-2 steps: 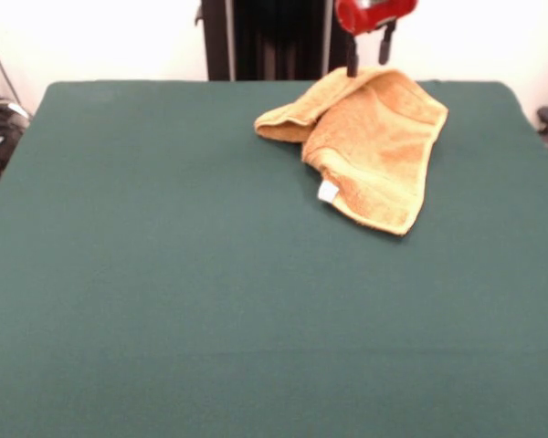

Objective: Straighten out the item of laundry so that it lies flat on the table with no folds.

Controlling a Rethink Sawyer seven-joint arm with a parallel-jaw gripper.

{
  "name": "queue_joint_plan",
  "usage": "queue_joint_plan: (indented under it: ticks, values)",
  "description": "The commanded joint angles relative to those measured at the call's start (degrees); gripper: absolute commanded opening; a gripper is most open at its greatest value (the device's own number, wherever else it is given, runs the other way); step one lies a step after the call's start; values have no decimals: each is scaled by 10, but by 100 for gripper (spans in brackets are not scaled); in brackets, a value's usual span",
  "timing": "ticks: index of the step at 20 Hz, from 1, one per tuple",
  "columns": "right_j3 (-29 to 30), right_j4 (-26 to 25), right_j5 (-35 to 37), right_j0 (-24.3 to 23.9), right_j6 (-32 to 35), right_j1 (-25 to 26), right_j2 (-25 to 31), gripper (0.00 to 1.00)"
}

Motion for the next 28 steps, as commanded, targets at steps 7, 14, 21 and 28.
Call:
queue_joint_plan:
  ticks: [7, 14, 21, 28]
  values:
    - [-27, 60, 77, 5, 50, -71, 37, 100]
    - [14, 72, 72, -28, 34, -107, 49, 100]
    - [2, 78, 95, -42, 13, -112, 58, 100]
    - [-11, 68, 85, -49, 9, -93, 59, 100]
